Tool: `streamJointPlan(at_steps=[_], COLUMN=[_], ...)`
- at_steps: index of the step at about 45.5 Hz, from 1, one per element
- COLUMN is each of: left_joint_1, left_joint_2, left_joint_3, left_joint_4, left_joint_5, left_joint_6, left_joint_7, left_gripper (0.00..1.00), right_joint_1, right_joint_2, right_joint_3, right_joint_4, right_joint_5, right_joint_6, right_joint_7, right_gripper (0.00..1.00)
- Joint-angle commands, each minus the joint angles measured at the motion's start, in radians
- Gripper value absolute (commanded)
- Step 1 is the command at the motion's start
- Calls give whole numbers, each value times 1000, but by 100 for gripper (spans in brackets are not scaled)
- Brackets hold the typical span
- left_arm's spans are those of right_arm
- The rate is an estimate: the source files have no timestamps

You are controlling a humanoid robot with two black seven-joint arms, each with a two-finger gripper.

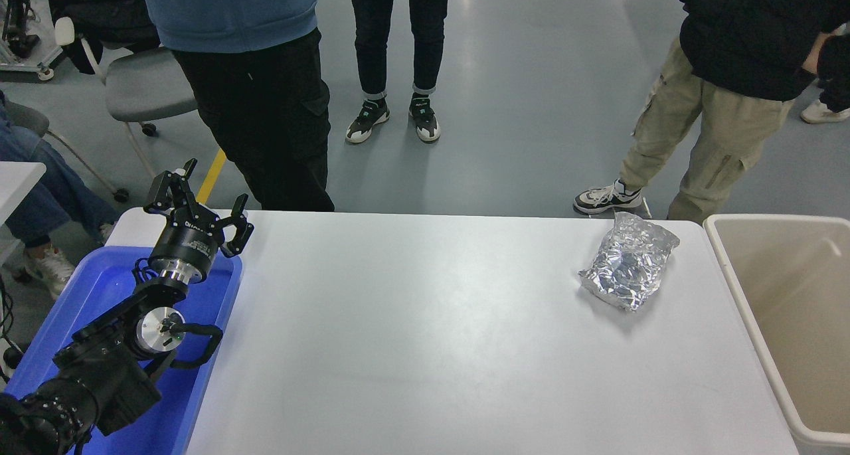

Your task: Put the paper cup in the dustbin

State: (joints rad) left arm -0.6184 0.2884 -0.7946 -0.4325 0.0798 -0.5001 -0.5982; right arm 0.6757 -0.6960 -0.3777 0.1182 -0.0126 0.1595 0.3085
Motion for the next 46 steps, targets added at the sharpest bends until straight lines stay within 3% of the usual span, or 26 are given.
streamJointPlan(at_steps=[1,24,28,30,32,35,46], left_joint_1=[0,-1,0,0,0,0,0], left_joint_2=[0,0,0,0,0,0,0], left_joint_3=[0,0,0,0,0,0,0], left_joint_4=[0,0,0,0,0,0,0], left_joint_5=[0,0,0,0,0,0,0], left_joint_6=[0,0,0,0,0,0,0], left_joint_7=[0,0,0,0,0,0,0], left_gripper=[100,100,100,100,100,100,100], right_joint_1=[-70,-70,-70,-70,-70,-71,-82], right_joint_2=[133,185,185,185,185,184,176], right_joint_3=[115,206,226,229,230,229,229], right_joint_4=[-101,-101,-101,-101,-101,-101,-101], right_joint_5=[22,25,23,25,25,16,10], right_joint_6=[-89,-156,-161,-161,-161,-161,-153], right_joint_7=[-112,-150,-172,-183,-183,-184,-184], right_gripper=[0,1,60,80,92,97,99])
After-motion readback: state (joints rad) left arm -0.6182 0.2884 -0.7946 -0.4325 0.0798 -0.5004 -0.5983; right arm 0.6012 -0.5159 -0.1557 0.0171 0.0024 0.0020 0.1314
